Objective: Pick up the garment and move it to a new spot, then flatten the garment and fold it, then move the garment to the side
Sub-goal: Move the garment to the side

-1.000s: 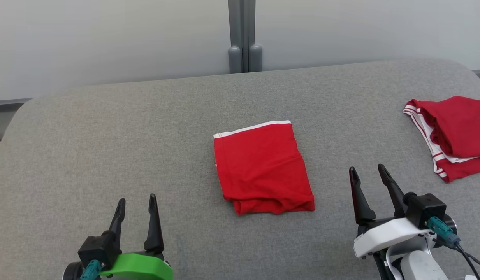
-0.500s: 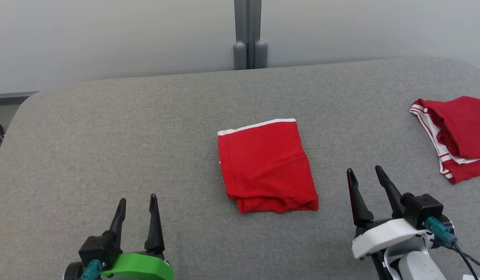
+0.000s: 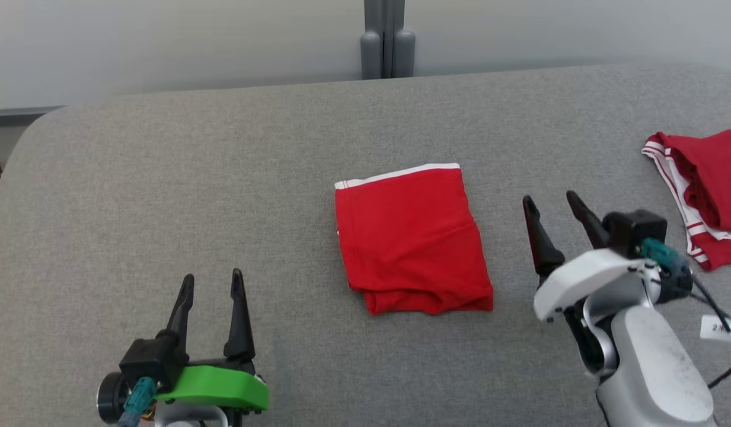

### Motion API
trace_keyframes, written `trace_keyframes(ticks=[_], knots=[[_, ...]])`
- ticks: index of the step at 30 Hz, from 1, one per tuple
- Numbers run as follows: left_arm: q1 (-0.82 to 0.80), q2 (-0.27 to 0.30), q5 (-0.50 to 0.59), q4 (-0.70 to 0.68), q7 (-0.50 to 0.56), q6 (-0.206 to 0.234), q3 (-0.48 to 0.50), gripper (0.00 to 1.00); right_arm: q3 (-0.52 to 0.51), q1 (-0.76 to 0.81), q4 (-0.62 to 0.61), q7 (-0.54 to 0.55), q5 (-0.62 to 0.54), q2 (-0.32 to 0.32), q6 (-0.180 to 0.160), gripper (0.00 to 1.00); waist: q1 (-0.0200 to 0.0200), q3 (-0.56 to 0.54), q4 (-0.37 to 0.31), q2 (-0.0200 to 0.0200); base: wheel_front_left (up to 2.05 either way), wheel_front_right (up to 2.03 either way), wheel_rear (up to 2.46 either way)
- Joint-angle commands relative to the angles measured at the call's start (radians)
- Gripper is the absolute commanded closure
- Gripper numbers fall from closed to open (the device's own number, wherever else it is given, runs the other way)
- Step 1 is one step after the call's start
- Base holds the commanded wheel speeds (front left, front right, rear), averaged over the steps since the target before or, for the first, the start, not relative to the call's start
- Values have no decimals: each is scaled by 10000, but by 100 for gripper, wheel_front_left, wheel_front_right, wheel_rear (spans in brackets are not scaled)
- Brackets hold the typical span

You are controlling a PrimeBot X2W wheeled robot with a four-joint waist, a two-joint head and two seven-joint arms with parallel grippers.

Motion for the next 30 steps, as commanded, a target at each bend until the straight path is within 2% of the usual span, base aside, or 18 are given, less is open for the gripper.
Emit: trace_keyframes(ticks=[1,9,13,19,25,26,27,28,30], knots=[[-247,16,22,-115,1,50,-64,0,-9,-375,-53,301,74,-99,-10,0,0,334,124,-1,0,0,0],[-662,19,-32,-691,1,131,-597,0,611,-1794,685,2517,900,-841,-10,0,0,1105,746,-1,0,0,0],[-783,19,-40,-829,1,163,-832,0,945,-2049,1231,3189,1448,-1191,-10,0,0,1348,1125,-1,0,0,0],[-788,19,-75,-925,1,249,-1044,0,1499,-2093,1926,3894,2264,-1585,-8,0,0,1503,1597,-1,0,0,0],[-641,18,-60,-874,1,270,-1063,0,1914,-2122,2534,4025,2836,-1691,-8,0,0,1478,1779,-1,0,0,0],[-621,18,-49,-865,1,263,-1056,0,1965,-2127,2608,3978,2871,-1681,-8,53,0,1465,1784,-1,0,0,0],[-594,18,-24,-852,1,258,-1043,0,2024,-2134,2685,3942,2910,-1671,-8,74,0,1448,1778,-1,0,0,0],[-571,18,14,-843,1,259,-1039,0,2075,-2150,2736,3869,2943,-1657,-8,100,0,1435,1760,-1,0,0,0],[-524,18,78,-820,1,251,-1029,0,2187,-2201,2776,3629,2999,-1643,-8,100,0,1404,1657,-1,0,0,0]])
